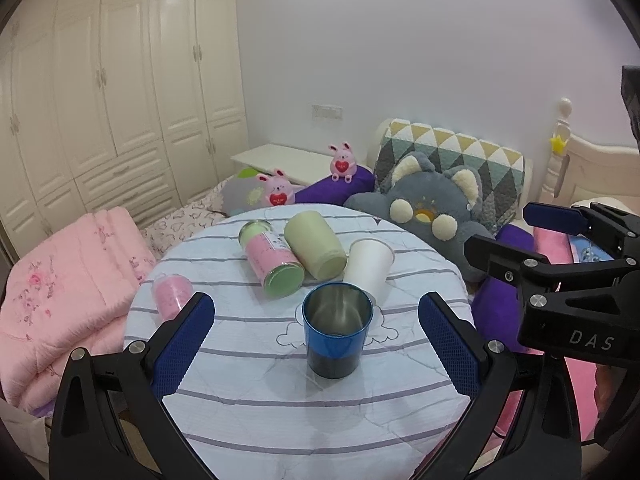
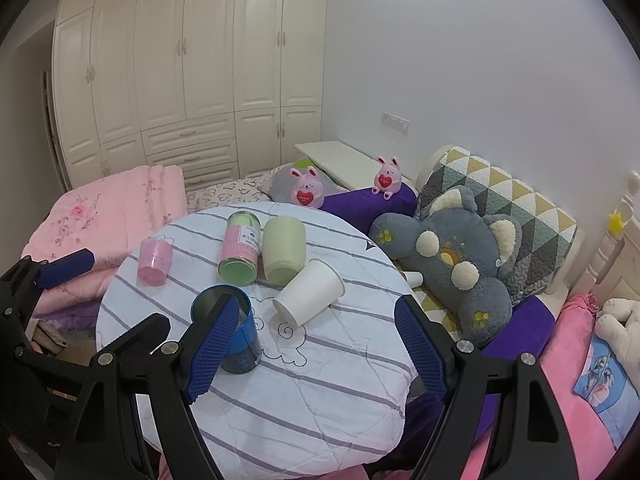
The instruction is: Flip cup upright
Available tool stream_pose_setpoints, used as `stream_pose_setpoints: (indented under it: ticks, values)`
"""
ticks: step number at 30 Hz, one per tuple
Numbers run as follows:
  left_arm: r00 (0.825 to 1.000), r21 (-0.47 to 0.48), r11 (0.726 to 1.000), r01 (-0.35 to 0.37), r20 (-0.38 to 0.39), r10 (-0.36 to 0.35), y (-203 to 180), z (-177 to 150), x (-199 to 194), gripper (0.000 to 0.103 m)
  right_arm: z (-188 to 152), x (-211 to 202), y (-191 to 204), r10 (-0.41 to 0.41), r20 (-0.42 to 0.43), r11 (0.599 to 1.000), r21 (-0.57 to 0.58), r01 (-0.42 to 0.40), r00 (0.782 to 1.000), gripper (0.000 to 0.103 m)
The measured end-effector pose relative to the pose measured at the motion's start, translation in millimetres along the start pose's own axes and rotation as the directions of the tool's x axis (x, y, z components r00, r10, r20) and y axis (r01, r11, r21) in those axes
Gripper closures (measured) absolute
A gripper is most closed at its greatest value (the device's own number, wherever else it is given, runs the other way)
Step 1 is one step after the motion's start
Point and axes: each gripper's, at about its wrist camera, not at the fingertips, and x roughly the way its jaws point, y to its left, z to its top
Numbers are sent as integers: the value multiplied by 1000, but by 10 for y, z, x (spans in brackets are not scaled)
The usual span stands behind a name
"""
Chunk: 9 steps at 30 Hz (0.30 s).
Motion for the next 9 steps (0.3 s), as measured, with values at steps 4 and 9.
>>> stream_pose_setpoints:
  ticks: [4,9]
  values:
    - [999,-19,1000,14,-30,-15,33,-17,73,0,-5,27,-4,-2,-5,1000,3,2,1000,22]
    - [998,-29,999,14,-59,-15,55,-46,169,0,-20,102,-26,-11,-25,1000,5,11,1000,22]
